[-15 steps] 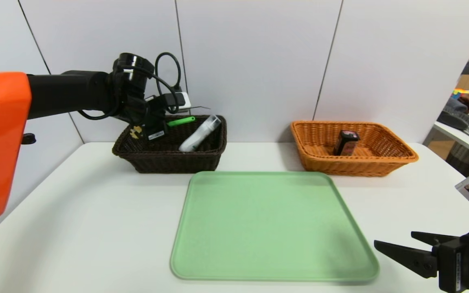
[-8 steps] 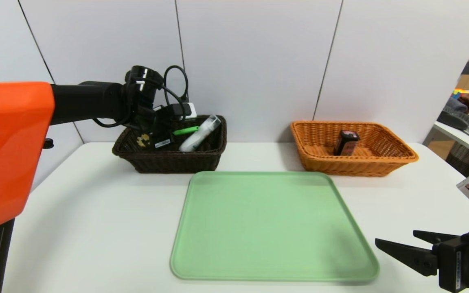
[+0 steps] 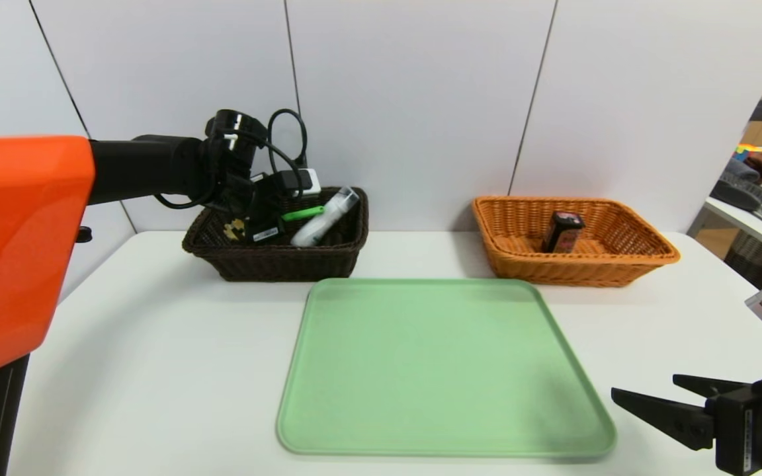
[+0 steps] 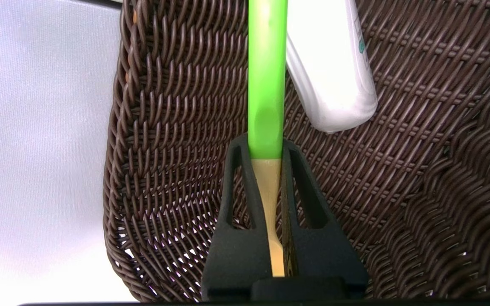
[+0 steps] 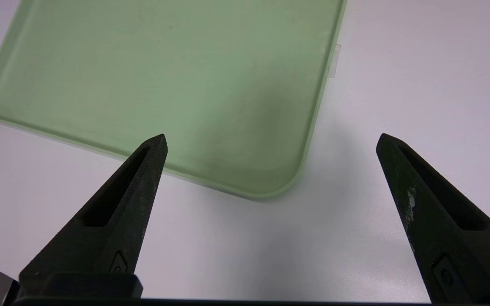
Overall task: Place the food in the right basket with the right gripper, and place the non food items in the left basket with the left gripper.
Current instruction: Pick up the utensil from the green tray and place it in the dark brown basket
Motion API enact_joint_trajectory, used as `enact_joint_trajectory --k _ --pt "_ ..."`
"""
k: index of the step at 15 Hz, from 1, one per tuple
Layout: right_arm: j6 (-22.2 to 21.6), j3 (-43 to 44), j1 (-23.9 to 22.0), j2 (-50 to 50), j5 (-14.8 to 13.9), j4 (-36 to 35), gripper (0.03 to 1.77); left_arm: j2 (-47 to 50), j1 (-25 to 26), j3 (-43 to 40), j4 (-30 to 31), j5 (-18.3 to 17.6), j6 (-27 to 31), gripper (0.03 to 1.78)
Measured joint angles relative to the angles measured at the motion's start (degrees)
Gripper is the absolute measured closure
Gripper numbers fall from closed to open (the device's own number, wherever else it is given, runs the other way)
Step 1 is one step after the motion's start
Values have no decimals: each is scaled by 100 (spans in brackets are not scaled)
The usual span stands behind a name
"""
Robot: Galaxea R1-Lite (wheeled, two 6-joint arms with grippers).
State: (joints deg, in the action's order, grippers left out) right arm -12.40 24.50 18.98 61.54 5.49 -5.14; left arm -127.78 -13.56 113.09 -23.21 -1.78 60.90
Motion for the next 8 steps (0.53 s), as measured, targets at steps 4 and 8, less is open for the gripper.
enact_joint_trajectory --k 4,8 --pt "0 -6 0 -43 -1 2 10 30 0 2 6 2 -35 98" --pt "-2 -6 -7 -85 -6 0 10 201 2 2 -13 -1 -241 63"
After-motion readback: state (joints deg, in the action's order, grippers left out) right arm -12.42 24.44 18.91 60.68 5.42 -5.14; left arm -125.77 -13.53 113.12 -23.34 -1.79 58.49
